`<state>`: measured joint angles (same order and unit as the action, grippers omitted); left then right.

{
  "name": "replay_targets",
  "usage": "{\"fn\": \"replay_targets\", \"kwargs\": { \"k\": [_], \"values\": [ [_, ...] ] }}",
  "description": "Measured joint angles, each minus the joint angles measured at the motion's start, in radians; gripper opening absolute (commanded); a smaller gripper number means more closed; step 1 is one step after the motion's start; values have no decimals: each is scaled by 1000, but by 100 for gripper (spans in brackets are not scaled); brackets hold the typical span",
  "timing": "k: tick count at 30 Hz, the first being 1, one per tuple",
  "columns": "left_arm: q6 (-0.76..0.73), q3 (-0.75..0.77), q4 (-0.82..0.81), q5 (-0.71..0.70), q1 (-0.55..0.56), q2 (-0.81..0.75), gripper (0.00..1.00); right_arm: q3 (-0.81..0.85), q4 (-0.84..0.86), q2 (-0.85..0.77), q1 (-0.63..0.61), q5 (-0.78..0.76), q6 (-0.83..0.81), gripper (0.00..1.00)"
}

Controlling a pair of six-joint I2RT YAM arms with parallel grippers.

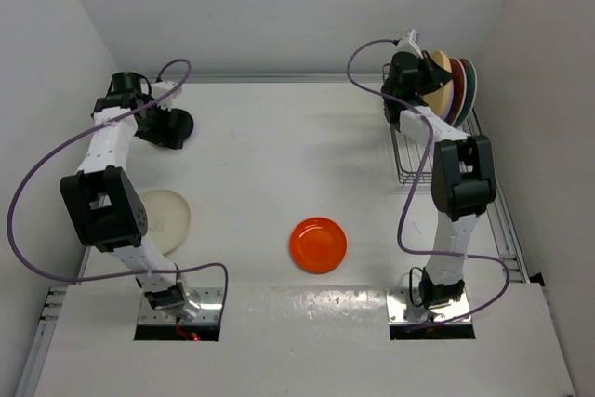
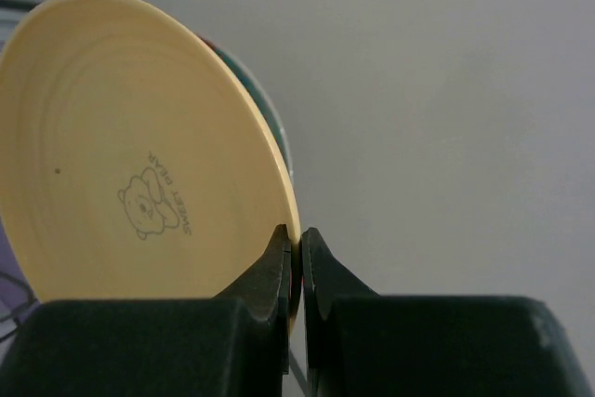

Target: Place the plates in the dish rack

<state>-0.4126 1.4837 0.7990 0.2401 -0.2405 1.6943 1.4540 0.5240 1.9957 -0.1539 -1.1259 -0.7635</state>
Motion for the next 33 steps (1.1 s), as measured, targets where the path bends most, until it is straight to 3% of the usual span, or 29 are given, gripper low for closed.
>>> {"fn": "replay_targets", "kwargs": {
  "k": [5, 9, 15, 17, 20, 28, 31, 33],
  "values": [
    [-6, 0, 0, 2, -16, 19, 95, -62, 19, 25, -38, -36, -13, 0],
    [-14, 0, 18, 13, -48, 30, 95, -63, -83, 39, -59, -42, 70, 0],
    [-29, -5, 77, 16, -156, 35, 95, 29, -348, 38, -50, 11, 348, 24],
    [-40, -30, 88, -3, -196, 35, 95, 41, -424, 37, -43, 40, 415, 35],
    [-58, -104, 106, -57, -250, 35, 95, 43, -513, 32, -37, 83, 485, 44],
    [-85, -243, 144, -142, -412, 43, 92, 61, -652, 0, -35, 174, 574, 56],
    [-102, -285, 137, -154, -429, 45, 91, 62, -676, -42, -45, 211, 577, 63],
    [-111, -318, 126, -157, -427, 50, 85, 62, -687, -81, -59, 232, 576, 63]
  ]
}}
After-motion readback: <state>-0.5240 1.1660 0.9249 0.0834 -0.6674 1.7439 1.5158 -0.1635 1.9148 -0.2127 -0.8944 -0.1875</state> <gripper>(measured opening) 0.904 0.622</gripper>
